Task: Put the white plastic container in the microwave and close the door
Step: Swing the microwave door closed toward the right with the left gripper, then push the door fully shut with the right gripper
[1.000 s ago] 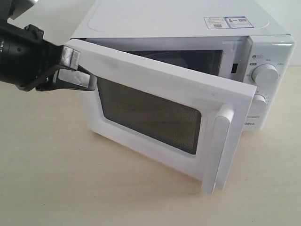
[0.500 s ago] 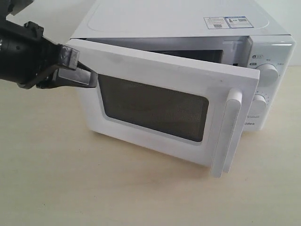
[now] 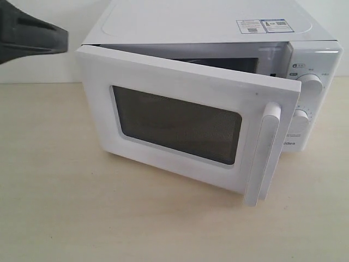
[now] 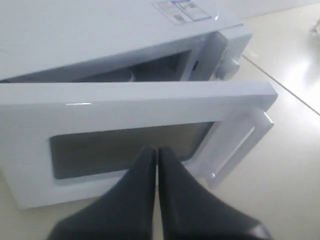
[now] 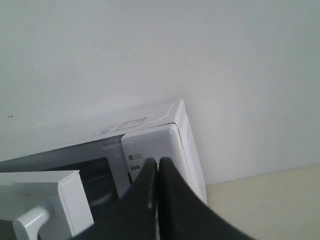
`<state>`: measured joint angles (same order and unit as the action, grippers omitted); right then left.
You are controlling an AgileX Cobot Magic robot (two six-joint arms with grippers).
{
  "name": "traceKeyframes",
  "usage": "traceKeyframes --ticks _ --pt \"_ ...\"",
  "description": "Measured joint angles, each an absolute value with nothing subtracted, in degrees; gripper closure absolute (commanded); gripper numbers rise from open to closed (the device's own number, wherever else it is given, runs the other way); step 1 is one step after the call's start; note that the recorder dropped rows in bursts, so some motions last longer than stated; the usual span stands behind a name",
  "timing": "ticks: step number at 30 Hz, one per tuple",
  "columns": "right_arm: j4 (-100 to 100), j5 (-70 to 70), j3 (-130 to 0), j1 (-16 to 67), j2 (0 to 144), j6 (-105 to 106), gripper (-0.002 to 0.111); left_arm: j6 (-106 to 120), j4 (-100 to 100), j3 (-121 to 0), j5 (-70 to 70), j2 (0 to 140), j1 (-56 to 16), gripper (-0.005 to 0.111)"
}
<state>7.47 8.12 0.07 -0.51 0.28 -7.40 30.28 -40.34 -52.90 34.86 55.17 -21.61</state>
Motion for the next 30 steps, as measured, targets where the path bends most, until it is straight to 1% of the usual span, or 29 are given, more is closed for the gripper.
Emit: traceKeyframes --ticks 7,13,17,21,27,30 --pt "5.81 8.67 -0.42 0.24 0.28 -9.78 0.108 15.47 -24.3 -45.04 29.24 42.86 -21.61 0.102" --pt "-9.51 9.24 -7.75 5.8 2.79 -15.86 0.108 5.79 -14.58 -35.77 23.19 34.31 -21.61 0.102" --pt "-20.02 10.7 -11.65 11.7 11.38 -22.6 0.109 2.75 -12.95 -31.43 20.84 30.64 -21.61 0.102" --pt "-26.46 16.33 -13.85 17.44 23.59 -24.69 0.109 1.86 -12.84 -28.83 20.58 29.19 -21.61 0.102" --pt "-28.09 17.43 -21.7 25.79 44.25 -23.35 0.109 0.7 -12.84 -27.67 20.58 28.97 -21.61 0.102" --pt "-24.24 13.65 -27.68 29.57 53.11 -22.75 0.109 0.56 -12.84 -27.67 20.58 28.86 -21.61 0.102"
